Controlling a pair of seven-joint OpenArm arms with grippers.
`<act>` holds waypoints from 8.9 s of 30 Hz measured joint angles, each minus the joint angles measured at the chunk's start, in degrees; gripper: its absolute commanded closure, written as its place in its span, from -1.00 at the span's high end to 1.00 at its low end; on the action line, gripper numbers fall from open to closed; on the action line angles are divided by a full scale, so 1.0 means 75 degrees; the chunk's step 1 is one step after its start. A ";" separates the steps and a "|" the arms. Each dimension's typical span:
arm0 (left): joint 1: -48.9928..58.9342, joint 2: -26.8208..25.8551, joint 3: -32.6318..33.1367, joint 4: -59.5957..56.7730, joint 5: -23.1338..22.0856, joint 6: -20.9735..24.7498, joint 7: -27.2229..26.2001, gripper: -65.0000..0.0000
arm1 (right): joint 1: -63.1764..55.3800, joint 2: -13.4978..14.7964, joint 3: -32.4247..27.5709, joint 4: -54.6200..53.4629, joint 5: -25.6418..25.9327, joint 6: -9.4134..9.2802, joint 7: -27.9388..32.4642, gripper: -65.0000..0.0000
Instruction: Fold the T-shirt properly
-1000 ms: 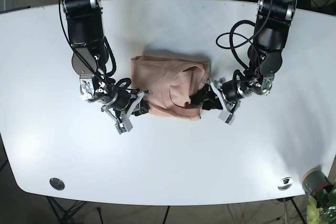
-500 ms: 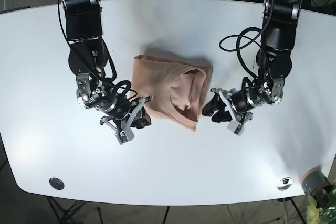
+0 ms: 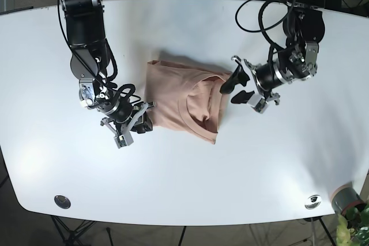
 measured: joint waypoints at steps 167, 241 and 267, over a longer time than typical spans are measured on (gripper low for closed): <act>0.1909 0.1367 -0.2372 -0.0023 0.5068 0.2707 -0.5557 0.56 | -0.4943 -0.0560 0.1737 0.4642 -0.2812 0.0501 0.2495 -0.66; 0.8405 0.2687 -0.2317 0.0423 0.3888 0.2734 -0.5295 0.28 | -1.0745 0.0283 0.2454 0.3535 -0.1169 0.0831 0.3555 -0.66; 0.7516 0.2687 -0.2538 0.2970 0.3856 0.2725 -0.5219 0.35 | -1.0631 0.0265 0.3416 0.5852 -0.0682 0.0886 0.3497 -0.66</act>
